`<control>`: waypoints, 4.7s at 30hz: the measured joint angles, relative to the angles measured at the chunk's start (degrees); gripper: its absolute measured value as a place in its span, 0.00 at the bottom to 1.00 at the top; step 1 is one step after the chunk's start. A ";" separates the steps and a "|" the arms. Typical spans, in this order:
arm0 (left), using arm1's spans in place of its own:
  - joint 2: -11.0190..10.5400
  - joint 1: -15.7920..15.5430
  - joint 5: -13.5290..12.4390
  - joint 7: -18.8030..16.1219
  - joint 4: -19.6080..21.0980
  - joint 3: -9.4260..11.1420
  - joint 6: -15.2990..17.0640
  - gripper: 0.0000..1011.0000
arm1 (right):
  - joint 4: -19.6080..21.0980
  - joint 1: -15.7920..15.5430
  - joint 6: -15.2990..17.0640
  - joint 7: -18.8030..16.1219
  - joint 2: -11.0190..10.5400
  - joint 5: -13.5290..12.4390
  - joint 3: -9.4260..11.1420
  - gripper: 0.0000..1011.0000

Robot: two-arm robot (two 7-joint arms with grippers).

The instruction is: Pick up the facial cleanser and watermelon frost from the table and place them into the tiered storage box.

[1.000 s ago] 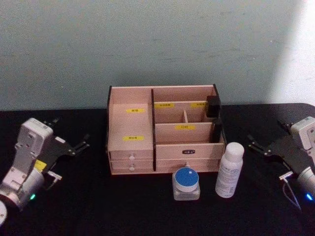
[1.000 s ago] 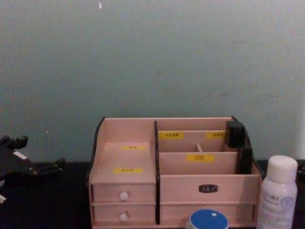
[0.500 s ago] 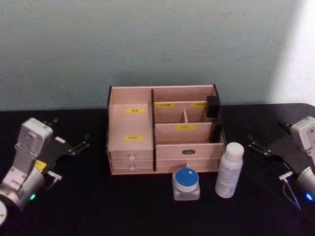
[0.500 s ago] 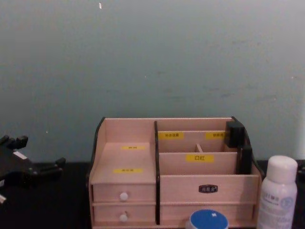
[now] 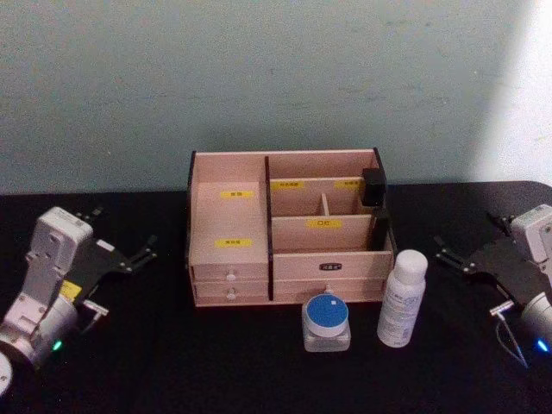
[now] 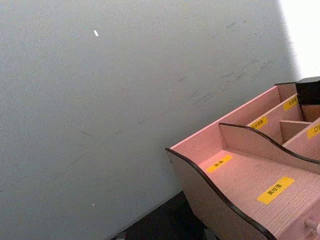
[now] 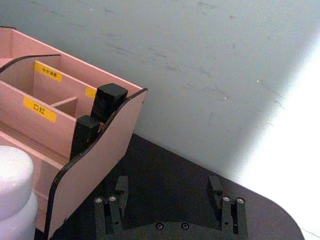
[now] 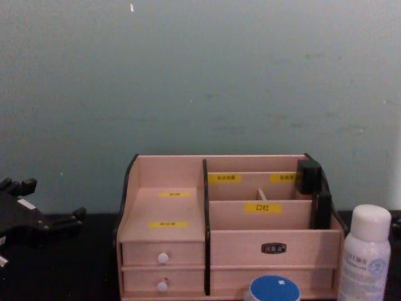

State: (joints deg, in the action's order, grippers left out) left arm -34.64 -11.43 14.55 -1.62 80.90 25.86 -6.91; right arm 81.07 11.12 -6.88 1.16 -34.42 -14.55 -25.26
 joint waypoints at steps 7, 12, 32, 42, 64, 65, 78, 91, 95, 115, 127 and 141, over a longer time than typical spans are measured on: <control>0.00 0.00 0.00 0.00 0.00 0.00 0.00 0.99 | 1.99 -1.75 1.75 -1.29 -0.47 -0.60 1.46 0.99; 0.00 0.00 0.00 0.00 0.00 0.00 0.00 0.99 | 4.32 -3.75 4.17 -2.29 -1.72 -1.16 2.47 0.99; 0.00 0.00 0.00 0.00 0.00 0.00 0.00 0.99 | 17.39 -15.25 14.07 -13.66 -10.23 -9.88 8.98 0.99; 0.00 0.00 0.00 0.00 0.00 0.00 0.00 0.99 | 20.57 -17.59 16.74 -19.48 -10.86 -13.47 10.85 0.99; 0.00 0.00 0.00 0.00 0.00 0.00 0.00 0.99 | 18.41 -12.03 22.01 -24.42 -5.79 -13.74 8.19 0.99; 0.00 0.00 0.00 0.00 0.00 0.00 0.00 0.99 | 18.03 -11.55 22.19 -24.42 -5.44 -13.53 7.93 0.99; 0.00 0.00 0.00 0.00 0.00 0.00 0.00 0.99 | 14.62 -7.57 21.95 -23.95 -2.37 -10.48 5.92 0.99; 0.00 0.00 0.00 0.00 0.00 0.00 0.00 0.99 | 11.38 -5.00 21.34 -23.83 0.36 -8.32 5.38 0.99; 0.00 0.00 0.00 0.00 0.00 0.00 0.00 0.99 | 10.83 -4.62 21.31 -23.85 0.90 -8.01 5.38 0.99; 0.00 0.00 0.00 0.00 0.00 0.00 0.00 0.99 | 10.77 -4.52 21.24 -23.81 1.06 -7.62 5.50 0.92; 0.00 0.00 0.00 0.00 0.00 0.00 0.00 0.99 | 10.82 -4.57 21.27 -23.81 1.01 -7.72 5.50 0.59; 0.00 0.00 0.00 0.00 0.00 0.00 0.00 0.99 | 12.08 -5.50 21.48 -24.17 0.49 -8.61 6.50 0.59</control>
State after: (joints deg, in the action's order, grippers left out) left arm -34.65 -11.43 14.55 -1.62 80.90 25.86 -6.91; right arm 93.15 5.62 14.61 -23.01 -33.94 -23.15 -18.76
